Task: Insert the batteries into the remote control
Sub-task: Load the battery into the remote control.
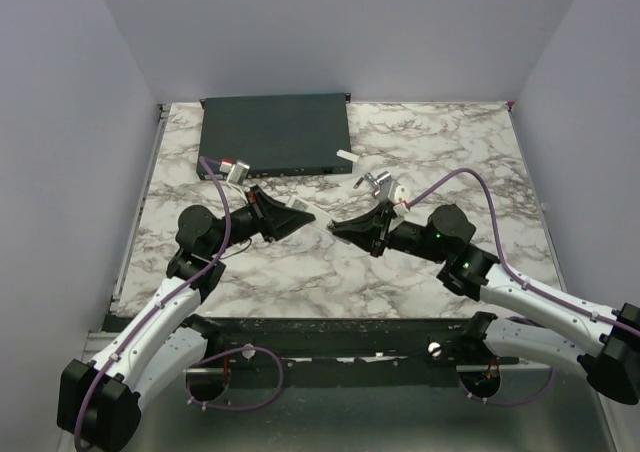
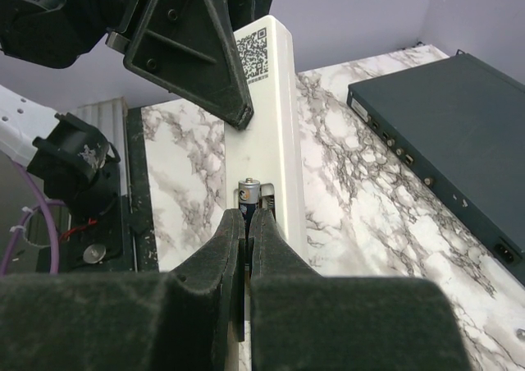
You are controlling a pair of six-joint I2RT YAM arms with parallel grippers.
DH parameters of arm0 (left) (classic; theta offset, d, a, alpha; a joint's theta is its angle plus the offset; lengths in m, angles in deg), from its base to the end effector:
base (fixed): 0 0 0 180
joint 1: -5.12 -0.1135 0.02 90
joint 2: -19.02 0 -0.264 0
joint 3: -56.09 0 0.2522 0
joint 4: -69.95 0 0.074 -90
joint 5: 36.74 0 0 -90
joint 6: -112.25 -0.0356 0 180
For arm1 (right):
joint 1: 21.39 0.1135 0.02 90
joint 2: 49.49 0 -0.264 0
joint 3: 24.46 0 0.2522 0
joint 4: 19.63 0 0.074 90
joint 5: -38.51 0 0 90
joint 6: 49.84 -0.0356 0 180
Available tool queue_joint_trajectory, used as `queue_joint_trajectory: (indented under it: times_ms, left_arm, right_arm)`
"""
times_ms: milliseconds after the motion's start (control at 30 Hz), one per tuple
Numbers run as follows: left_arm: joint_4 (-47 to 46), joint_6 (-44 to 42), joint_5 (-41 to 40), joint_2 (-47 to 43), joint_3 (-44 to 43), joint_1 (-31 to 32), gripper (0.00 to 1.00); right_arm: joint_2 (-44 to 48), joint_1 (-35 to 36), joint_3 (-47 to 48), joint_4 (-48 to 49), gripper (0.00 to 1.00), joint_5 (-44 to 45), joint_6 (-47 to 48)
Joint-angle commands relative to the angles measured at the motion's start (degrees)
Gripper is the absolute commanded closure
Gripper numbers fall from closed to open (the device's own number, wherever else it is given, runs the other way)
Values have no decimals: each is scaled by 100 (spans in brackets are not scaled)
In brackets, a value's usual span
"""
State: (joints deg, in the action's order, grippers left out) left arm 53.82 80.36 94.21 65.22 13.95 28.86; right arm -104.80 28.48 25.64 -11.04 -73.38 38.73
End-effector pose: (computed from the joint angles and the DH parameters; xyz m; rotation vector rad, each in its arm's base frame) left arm 0.1622 -0.0968 0.3073 0.2164 1.6224 -1.6228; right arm 0.1366 0.1827 0.3140 -0.9373 1.2990 0.9941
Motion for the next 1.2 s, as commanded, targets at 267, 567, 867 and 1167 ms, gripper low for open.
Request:
queue_joint_trajectory:
  times_ms: [267,567,867,1167]
  left_arm:
    - [-107,16,-11,-49,-295,51,100]
    - [-11,-26,-50,-48,-358,53,100]
    - [3,-36,-95,-46,-360,51,100]
    - [-25,-1,-138,-91,-268,51,100]
  right_arm:
    - [-129,15,128,-812,99,-106,428]
    - [-72,17,142,-1124,99,-105,486]
    - [-142,15,196,-1222,99,-142,473]
    - [-251,14,260,-1145,93,-112,424]
